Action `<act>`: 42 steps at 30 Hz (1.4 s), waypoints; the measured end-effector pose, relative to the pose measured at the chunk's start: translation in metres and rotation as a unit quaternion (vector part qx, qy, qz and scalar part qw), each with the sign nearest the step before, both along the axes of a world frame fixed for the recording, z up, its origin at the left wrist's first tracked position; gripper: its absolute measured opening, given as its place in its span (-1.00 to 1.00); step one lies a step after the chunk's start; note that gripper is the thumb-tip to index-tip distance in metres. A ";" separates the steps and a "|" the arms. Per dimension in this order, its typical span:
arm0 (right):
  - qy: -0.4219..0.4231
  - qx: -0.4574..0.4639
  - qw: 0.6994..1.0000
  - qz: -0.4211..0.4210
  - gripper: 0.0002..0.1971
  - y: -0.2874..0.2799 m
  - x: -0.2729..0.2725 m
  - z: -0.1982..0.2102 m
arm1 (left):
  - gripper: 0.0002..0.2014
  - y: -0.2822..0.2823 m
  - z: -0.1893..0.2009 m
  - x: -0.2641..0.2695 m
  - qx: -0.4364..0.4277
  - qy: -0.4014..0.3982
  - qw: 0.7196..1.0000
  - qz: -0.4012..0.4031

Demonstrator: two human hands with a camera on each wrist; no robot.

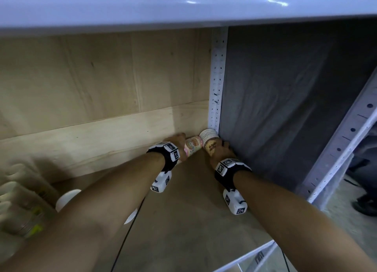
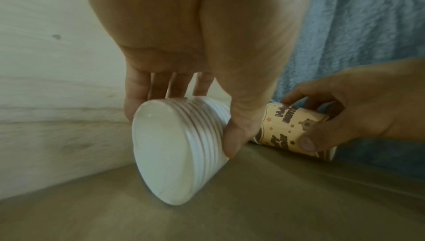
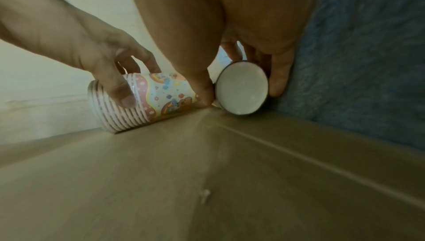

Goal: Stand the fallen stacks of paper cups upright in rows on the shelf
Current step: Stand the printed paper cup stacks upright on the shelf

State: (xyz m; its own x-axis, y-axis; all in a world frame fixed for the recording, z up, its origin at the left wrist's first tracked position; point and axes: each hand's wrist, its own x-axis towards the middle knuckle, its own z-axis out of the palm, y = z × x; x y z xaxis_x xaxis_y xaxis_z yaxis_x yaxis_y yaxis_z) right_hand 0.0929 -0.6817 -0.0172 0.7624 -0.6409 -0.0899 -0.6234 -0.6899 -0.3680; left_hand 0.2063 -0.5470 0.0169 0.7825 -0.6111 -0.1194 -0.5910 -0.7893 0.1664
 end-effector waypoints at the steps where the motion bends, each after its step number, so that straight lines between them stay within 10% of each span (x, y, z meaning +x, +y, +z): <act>1: 0.003 0.002 1.000 0.002 -0.22 0.000 -0.001 0.003 | -0.39 0.000 0.001 -0.001 -0.005 0.009 1.000 0.006; 10: -0.015 -0.005 0.999 0.031 -0.33 0.013 -0.004 0.042 | -0.05 0.013 0.011 -0.021 -0.078 0.055 0.992 0.078; 24: -0.060 -0.053 0.992 0.102 -0.48 0.067 -0.028 0.091 | -0.31 0.057 0.003 -0.071 -0.268 0.048 0.949 0.158; 42: -0.016 -0.081 0.980 0.182 -0.54 0.105 -0.051 0.082 | -0.15 0.095 -0.042 -0.106 -0.329 0.118 0.911 0.218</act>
State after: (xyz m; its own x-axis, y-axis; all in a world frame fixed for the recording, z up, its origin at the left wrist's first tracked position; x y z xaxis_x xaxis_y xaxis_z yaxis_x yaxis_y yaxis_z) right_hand 0.0418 -0.5763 0.0647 0.9442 -0.3289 0.0189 -0.3140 -0.9157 -0.2508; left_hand 0.0998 -0.4516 -0.0248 0.9680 -0.2487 -0.0343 -0.1328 -0.6234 0.7706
